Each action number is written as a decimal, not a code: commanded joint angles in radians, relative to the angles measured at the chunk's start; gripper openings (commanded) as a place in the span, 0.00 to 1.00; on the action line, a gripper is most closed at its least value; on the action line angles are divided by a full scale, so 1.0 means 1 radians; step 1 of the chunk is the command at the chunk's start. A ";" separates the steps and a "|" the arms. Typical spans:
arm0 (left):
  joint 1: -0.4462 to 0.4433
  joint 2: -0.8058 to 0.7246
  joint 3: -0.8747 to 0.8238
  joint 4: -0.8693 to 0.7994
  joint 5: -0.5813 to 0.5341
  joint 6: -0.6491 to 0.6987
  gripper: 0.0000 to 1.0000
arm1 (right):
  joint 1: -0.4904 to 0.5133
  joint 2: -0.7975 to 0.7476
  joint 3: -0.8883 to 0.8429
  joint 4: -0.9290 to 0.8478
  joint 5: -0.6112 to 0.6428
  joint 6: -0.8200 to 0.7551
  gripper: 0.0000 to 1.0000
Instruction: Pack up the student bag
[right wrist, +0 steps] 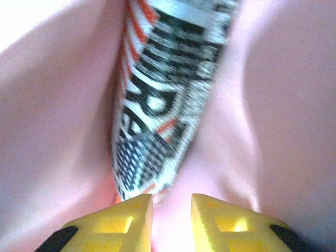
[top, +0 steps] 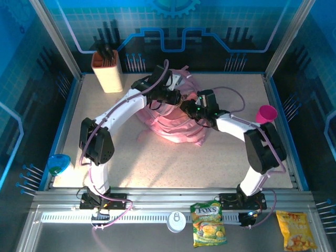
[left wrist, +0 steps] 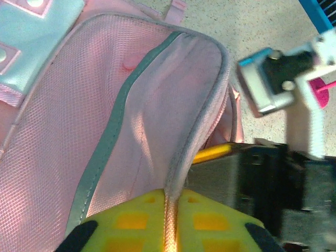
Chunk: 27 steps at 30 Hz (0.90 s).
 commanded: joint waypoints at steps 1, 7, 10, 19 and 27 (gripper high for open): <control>0.000 -0.058 -0.018 0.033 0.064 -0.036 0.23 | -0.038 -0.161 -0.097 -0.028 0.043 -0.026 0.33; 0.028 -0.104 -0.109 0.067 0.118 -0.097 0.54 | -0.065 -0.384 -0.190 -0.262 0.209 -0.085 0.50; 0.060 -0.145 -0.186 0.091 0.121 -0.156 0.59 | -0.071 -0.441 -0.177 -0.367 0.278 -0.120 0.60; 0.229 -0.229 -0.441 0.191 0.162 -0.400 0.61 | -0.033 -0.456 -0.107 -0.425 0.341 -0.210 0.85; 0.304 -0.185 -0.527 0.326 0.281 -0.549 0.56 | 0.024 -0.407 -0.065 -0.411 0.341 -0.233 1.00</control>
